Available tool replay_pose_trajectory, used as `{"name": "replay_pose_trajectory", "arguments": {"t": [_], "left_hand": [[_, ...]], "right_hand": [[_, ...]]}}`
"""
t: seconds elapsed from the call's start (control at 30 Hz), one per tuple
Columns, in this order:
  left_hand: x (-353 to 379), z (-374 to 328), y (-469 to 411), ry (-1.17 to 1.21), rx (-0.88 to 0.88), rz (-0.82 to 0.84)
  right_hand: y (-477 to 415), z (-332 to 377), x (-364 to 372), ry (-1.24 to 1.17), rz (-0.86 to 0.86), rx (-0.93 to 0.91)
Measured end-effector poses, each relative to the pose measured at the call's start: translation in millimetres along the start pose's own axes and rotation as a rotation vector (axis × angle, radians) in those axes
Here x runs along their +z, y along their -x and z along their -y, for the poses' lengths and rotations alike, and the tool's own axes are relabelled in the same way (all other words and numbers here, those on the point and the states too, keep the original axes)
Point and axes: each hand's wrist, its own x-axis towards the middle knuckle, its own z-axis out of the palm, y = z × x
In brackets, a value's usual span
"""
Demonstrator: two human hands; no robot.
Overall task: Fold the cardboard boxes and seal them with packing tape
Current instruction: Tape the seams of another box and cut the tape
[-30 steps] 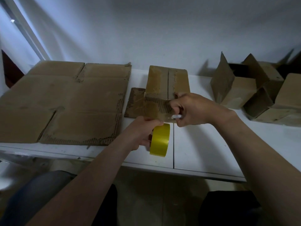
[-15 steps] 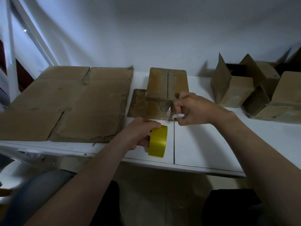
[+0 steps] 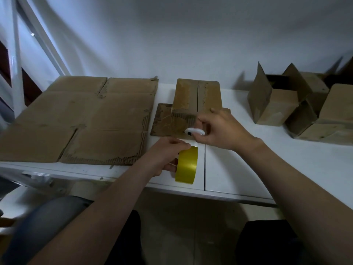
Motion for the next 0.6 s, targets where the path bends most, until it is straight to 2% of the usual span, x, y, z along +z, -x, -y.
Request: {"name": "replay_pose_trajectory", "arguments": {"t": [0.2, 0.37, 0.5, 0.6], "left_hand": [[3.0, -2.4, -1.0, 0.0, -0.002, 0.014], [2.6, -2.8, -0.3, -0.009, -0.038, 0.006], [-1.0, -4.6, 2.2, -0.034, -0.043, 0.0], [-5.1, -6.9, 5.8, -0.055, -0.031, -0.003]], "right_hand": [[-5.3, -4.3, 7.9, 0.224, 0.16, -0.048], [-4.1, -12.3, -4.8, 0.217, 0.224, -0.046], [3.1, -18.7, -9.5, 0.086, 0.251, -0.015], [10.9, -20.1, -11.0, 0.067, 0.249, -0.103]]}}
